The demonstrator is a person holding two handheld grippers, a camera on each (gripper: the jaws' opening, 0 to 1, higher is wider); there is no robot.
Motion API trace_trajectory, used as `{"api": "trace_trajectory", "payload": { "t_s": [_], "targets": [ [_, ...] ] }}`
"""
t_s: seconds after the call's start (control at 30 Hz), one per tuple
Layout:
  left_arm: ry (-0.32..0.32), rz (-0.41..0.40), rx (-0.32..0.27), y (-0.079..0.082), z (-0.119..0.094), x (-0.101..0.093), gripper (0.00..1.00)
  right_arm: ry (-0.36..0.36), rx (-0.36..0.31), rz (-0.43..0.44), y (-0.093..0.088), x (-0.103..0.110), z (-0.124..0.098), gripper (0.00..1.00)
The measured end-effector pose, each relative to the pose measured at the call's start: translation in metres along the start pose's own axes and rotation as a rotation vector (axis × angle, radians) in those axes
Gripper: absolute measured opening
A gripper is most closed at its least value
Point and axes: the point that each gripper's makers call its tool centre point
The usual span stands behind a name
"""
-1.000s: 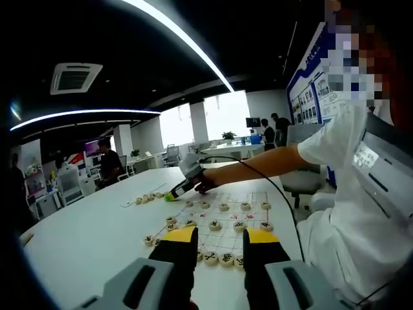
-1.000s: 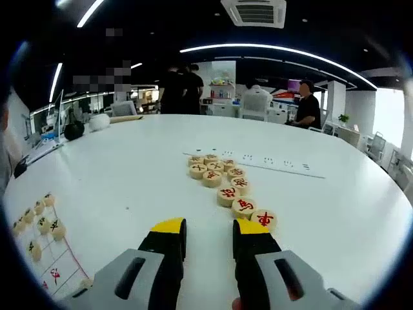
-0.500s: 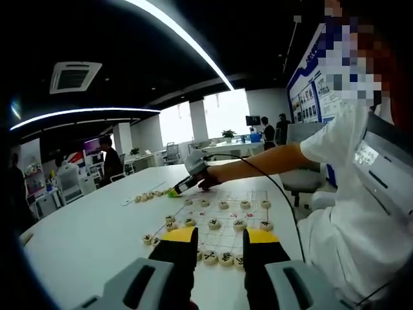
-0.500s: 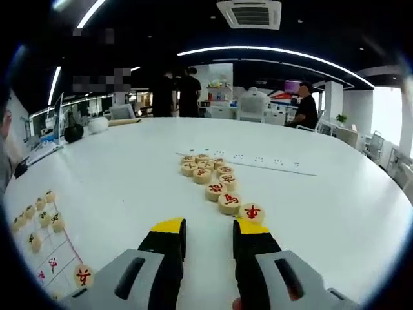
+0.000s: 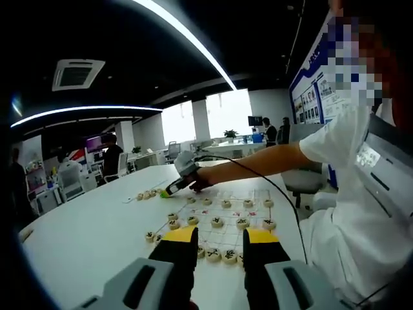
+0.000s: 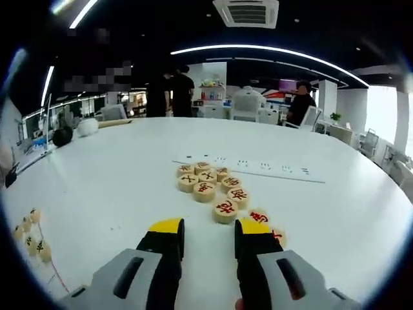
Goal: Pick up the chess pieces one by one and place each piece onto its starting position on the chessboard, setting the pieces on their correct points until all the chess pieces are arranged in the starting layout
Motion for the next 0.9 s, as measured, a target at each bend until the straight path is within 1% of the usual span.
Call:
{"api": "trace_trajectory", "payload": {
  "t_s": [0.07, 0.2, 0.23, 0.27, 0.3, 0.33, 0.37, 0.5, 0.6, 0.67, 0.77, 0.9],
  "targets": [
    [0.000, 0.001, -0.003, 0.001, 0.000, 0.000, 0.30, -0.004, -0.005, 0.002, 0.002, -0.005, 0.005, 0.35],
    [-0.001, 0.001, 0.001, 0.000, 0.002, 0.001, 0.30, -0.009, -0.007, -0.003, 0.006, -0.006, 0.012, 0.34],
    [-0.002, 0.001, 0.003, -0.001, 0.002, 0.001, 0.30, -0.009, -0.006, -0.006, 0.007, -0.006, 0.013, 0.29],
    [-0.004, 0.001, 0.003, -0.001, 0.003, 0.000, 0.30, 0.014, -0.003, -0.027, 0.008, -0.003, 0.014, 0.20],
    [-0.007, 0.000, 0.004, -0.001, 0.003, 0.000, 0.30, 0.033, -0.009, -0.042, 0.011, 0.000, 0.016, 0.19],
    [-0.007, 0.001, 0.006, -0.002, 0.003, 0.000, 0.30, 0.016, -0.001, -0.054, 0.011, -0.002, 0.014, 0.19],
    [-0.003, 0.000, 0.008, -0.003, 0.002, 0.001, 0.30, 0.017, 0.002, -0.070, 0.010, -0.001, 0.012, 0.19],
    [0.002, -0.005, 0.000, -0.002, 0.001, 0.003, 0.30, 0.081, -0.001, -0.039, 0.005, 0.010, -0.003, 0.19],
    [0.000, -0.006, 0.004, -0.002, 0.002, 0.003, 0.30, 0.104, -0.019, -0.029, 0.011, 0.010, -0.018, 0.19],
    [-0.003, -0.003, 0.006, -0.002, 0.003, 0.002, 0.30, 0.123, -0.025, -0.037, 0.012, 0.014, -0.032, 0.19],
    [-0.006, -0.002, 0.002, -0.001, 0.003, 0.001, 0.30, 0.161, -0.046, -0.025, 0.015, 0.021, -0.053, 0.19],
    [-0.005, 0.003, 0.003, 0.000, 0.004, 0.000, 0.30, 0.193, -0.060, -0.034, 0.015, 0.023, -0.080, 0.19]
  ]
}}
Point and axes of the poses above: the point that each gripper's makers call its tool centre point, and the gripper's own axes: z roughly forward along the fingers, x roughly to its left, y roughly out of its top
